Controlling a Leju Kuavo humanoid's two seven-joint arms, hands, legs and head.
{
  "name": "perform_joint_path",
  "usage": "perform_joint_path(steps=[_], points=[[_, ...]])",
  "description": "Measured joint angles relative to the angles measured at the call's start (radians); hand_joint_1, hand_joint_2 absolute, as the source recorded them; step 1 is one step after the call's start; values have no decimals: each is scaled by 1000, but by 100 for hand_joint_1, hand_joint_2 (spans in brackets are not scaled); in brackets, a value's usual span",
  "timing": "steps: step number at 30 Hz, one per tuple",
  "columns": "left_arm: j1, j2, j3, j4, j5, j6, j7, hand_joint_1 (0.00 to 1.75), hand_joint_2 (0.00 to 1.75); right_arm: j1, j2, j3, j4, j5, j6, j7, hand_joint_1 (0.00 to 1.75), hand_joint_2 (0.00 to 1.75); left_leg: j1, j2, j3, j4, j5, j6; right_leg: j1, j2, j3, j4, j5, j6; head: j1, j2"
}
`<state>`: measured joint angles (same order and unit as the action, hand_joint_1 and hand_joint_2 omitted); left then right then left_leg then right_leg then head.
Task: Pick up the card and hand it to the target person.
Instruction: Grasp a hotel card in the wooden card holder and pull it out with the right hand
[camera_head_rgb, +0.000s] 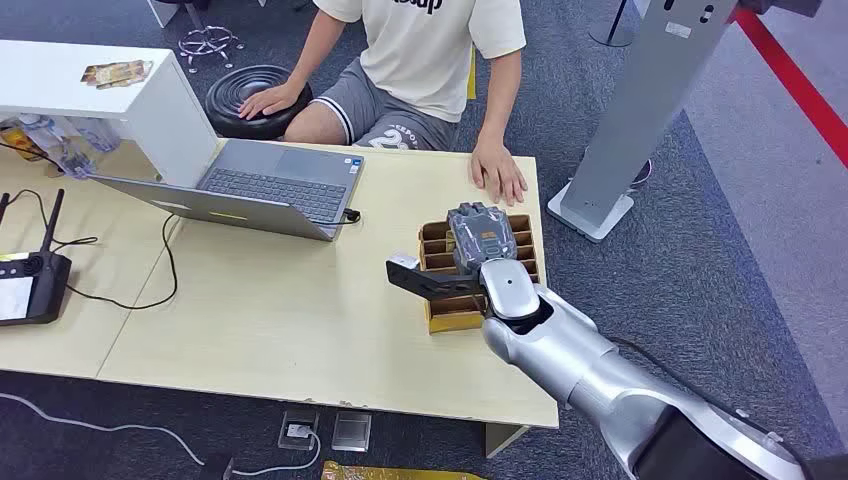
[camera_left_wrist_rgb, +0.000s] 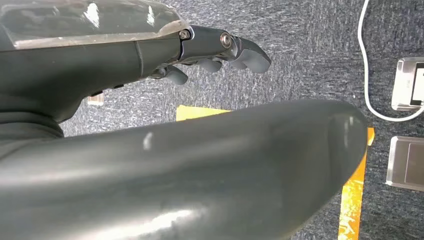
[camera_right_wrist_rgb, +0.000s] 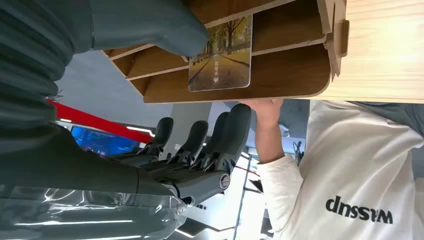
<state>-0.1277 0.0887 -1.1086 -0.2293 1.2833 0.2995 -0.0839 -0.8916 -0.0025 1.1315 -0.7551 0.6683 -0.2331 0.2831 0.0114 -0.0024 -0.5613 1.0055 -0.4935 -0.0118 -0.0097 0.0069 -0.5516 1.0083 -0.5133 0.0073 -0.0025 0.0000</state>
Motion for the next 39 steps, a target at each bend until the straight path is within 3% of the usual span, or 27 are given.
perform_joint_path(steps=[24,39], points=[[0,2,0,0,6,-1,-4,0,0,-3,0,0,36,-15,-6,-4,68,175,0,0,0,0,0,0,0,0,0,0,0,0,-1,0],[0,3,0,0,13,0,-4,0,0,-14,3,4,54,-32,-10,-14,85,175,0,0,0,0,0,0,0,0,0,0,0,0,-1,0]])
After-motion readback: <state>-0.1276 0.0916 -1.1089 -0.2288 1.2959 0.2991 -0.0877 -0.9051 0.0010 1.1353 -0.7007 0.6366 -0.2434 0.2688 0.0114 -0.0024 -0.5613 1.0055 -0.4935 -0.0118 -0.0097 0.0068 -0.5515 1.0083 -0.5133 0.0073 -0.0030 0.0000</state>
